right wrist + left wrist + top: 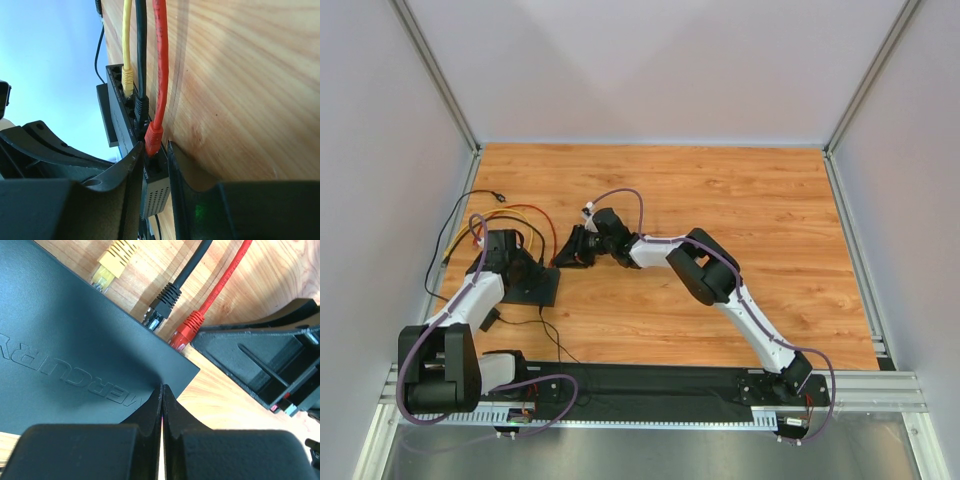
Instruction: Pull the plug from the switch port
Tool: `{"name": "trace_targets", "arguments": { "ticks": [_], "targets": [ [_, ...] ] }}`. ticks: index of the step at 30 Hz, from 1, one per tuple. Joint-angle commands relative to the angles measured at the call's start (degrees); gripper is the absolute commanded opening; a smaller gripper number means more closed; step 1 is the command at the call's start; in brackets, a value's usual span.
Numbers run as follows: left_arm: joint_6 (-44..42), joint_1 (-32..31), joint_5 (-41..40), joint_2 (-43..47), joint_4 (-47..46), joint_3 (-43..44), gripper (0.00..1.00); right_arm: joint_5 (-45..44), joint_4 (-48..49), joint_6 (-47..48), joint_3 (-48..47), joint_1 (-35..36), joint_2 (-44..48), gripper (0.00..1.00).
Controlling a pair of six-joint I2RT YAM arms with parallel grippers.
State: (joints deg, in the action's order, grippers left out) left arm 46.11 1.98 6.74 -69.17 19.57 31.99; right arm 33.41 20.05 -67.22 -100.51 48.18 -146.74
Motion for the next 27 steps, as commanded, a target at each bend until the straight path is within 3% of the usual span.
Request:
{"name": "trace_targets", "arguments": {
  "ticks": [1,19,24,27],
  "targets": [
    [-1.37,0.04,-1.03,-0.88,5.65,-2.81,0.0,0.43,-1.95,1.22,-2.67,-0.11,-1.8,0.27],
    [-1.37,0.04,-1.38,-1.59,6.09,-2.19,0.0,2.28,-4.32,1.57,-6.89,1.65,-4.7,0.22],
    [-0.93,0.04,-2.17,-2.2,6.88,-1.93,0.0,2.45,-3.97,0.96,-6.46,1.83,-4.87,0.12],
    [1.08,-0.04,-4.71,-3.69,10.3,-0.79,0.0,1.84,-3.71,0.78,-6.72,1.83,-5.14,0.0]
  ]
}}
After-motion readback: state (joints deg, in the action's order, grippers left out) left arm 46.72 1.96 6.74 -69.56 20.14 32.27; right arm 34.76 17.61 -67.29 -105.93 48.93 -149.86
